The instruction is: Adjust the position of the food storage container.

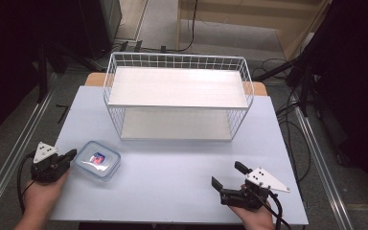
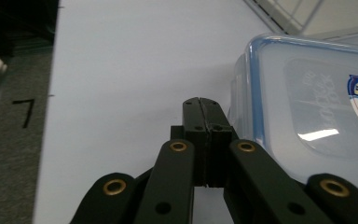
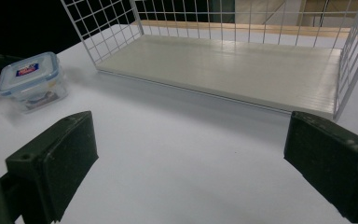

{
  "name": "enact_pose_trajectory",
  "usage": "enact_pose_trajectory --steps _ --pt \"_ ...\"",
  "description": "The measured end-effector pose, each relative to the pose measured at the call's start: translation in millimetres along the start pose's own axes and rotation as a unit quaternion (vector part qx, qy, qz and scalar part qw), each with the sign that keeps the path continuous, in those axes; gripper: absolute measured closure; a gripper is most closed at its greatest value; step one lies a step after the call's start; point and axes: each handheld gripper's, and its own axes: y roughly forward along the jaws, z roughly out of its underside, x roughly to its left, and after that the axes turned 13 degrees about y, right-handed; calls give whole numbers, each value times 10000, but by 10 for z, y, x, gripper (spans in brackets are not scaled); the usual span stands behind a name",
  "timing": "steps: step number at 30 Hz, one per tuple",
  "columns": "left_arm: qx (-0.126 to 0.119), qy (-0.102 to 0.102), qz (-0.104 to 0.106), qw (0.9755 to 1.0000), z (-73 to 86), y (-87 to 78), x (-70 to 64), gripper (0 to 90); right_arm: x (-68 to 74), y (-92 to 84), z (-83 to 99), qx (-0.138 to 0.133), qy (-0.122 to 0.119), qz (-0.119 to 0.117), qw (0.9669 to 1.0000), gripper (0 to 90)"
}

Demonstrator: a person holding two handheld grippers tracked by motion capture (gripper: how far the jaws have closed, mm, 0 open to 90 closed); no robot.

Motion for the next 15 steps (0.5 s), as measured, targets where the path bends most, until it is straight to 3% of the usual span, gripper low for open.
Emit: enact_pose_trajectory --steps 1,5,7,8,9,11,12,13,15 --pt "6 52 162 9999 -3 1 -28 900 -1 -2 0 -2 -4 7 10000 25" --pt "-51 194 373 9991 -12 3 -126 900 -7 -1 1 1 14 1 10000 26" --pt "-54 350 634 9974 -24 2 -274 900 -17 4 5 9 31 15 10000 27" --pt "-54 350 634 9974 -24 2 -274 900 -17 4 5 9 31 15 10000 27" --pt "-58 444 751 9962 -28 5 -351 900 -18 2 3 3 52 11 10000 27" --pt "-24 715 1095 9914 -36 31 -545 900 -18 -1 -1 -9 61 9 10000 28" --pt "-24 715 1095 9914 -36 31 -545 900 -18 -1 -1 -9 61 9 10000 28" --pt "-18 860 1248 9884 -41 52 -646 900 -23 -1 -4 -18 51 13 10000 29" --pt "-23 1022 1389 9850 -76 70 -788 900 -29 3 -2 -6 62 -1 10000 30"
